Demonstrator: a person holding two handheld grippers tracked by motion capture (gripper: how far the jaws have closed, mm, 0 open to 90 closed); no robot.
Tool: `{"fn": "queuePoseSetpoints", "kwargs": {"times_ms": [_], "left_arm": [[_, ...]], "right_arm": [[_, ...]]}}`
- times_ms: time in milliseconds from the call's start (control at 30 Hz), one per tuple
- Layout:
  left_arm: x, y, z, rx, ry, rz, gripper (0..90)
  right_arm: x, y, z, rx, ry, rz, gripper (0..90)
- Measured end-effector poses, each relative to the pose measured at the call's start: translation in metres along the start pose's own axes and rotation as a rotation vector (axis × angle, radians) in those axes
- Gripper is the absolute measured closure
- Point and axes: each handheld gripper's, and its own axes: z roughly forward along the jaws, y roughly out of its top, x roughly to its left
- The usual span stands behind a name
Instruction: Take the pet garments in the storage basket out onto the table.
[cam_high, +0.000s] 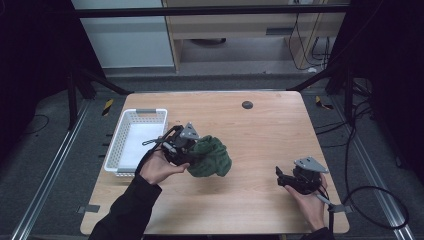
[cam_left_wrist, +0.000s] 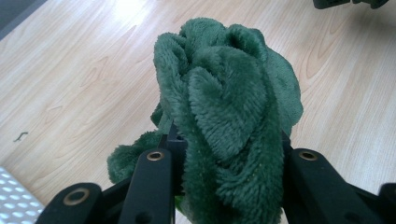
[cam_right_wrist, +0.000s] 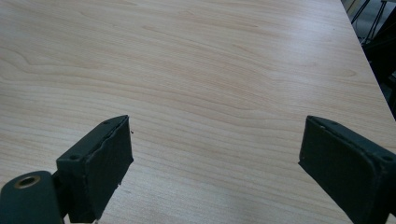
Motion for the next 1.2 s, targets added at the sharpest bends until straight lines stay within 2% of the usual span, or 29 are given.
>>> {"fn": "queuePoseSetpoints", "kwargs": {"times_ms": [567,1000,1200], "left_arm": [[-0.007,-0.002,0.028,0.066,-0.060,0.047,64.3],[-0.005,-0.007,0.049,0.108,-0.058,0.039,64.3],[-0.006,-0.009,0.057,0.115,-0.077,0.044,64.2]], "right_arm": [[-0.001,0.000,0.000,0.002,0.000,-0.002,9.2],[-0.001,0.000,0.001,0.006,0.000,-0.006,9.2],[0.000,0.000,0.001,0.008,0.001,-0.005,9.1]]}}
